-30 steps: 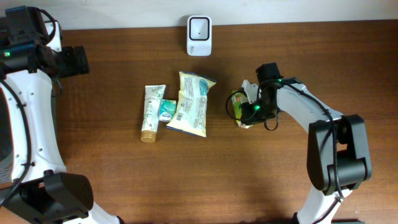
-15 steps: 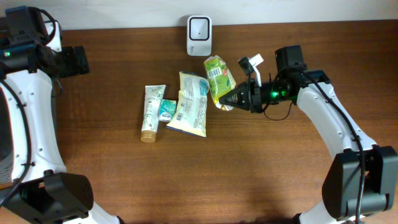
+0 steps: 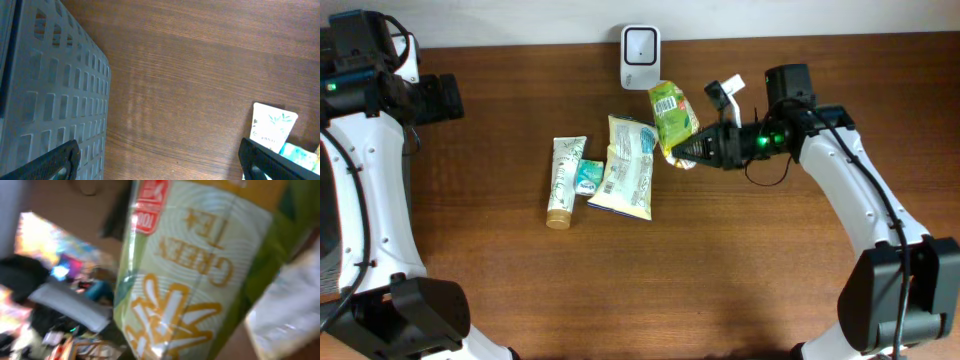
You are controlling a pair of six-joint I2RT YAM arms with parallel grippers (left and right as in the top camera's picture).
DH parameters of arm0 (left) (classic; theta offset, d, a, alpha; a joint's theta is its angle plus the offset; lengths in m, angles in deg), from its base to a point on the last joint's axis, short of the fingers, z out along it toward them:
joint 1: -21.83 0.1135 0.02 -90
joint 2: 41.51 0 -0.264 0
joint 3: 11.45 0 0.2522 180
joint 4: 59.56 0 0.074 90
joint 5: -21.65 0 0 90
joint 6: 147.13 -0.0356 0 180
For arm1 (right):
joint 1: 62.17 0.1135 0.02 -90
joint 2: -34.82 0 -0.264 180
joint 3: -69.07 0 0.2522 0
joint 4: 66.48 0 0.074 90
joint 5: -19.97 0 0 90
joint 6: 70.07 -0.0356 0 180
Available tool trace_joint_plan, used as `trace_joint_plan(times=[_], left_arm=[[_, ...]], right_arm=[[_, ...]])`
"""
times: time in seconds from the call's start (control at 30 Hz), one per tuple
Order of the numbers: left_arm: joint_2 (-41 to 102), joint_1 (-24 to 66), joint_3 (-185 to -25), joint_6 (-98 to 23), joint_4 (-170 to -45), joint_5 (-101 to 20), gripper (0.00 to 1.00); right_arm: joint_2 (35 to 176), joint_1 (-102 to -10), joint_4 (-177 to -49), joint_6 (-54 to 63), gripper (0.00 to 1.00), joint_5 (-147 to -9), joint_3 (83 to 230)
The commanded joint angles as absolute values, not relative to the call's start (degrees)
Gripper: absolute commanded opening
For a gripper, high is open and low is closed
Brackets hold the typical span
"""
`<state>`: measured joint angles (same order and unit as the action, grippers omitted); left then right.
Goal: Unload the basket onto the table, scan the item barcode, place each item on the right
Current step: 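Move the green tea pouch up to the barcode scanner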
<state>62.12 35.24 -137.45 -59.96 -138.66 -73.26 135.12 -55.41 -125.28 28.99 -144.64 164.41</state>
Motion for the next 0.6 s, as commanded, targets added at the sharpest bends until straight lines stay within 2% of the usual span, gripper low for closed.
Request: trace_joint_plan(times=[0.0, 0.07, 0.1, 0.13, 0.23, 0.57], left_arm=[[62.30, 35.39, -137.32, -60.88, -138.57, -73.08, 0.99], [62.30, 35.39, -137.32, -60.88, -138.57, -73.08, 0.99], [62.30, 35.39, -137.32, -60.88, -138.57, -73.08, 0.99], [62.30, 35.39, -137.32, -60.88, -138.57, -73.08, 0.99], [62.30, 35.39, -137.32, -60.88, -138.57, -73.08, 0.99], [62.30, 35.39, -137.32, -60.88, -138.57, -73.08, 0.99]], right_arm=[[133.48, -51.27, -127.22, 20.23, 0.04, -119.44, 174.64], [134.22, -47.67, -130.91, 20.01, 0.04, -99.53, 182.01], [135.86, -43.76, -132.77, 21.10, 0.04, -82.02, 188.85], [136.67, -42.12, -132.05, 22.09, 0.04, -74.31, 190.81], [140.03, -37.50, -121.17, 29.69, 0.04, -51.45, 191.69], [167.35, -35.95, -76.97, 80.90, 0.04, -31.95, 191.69]])
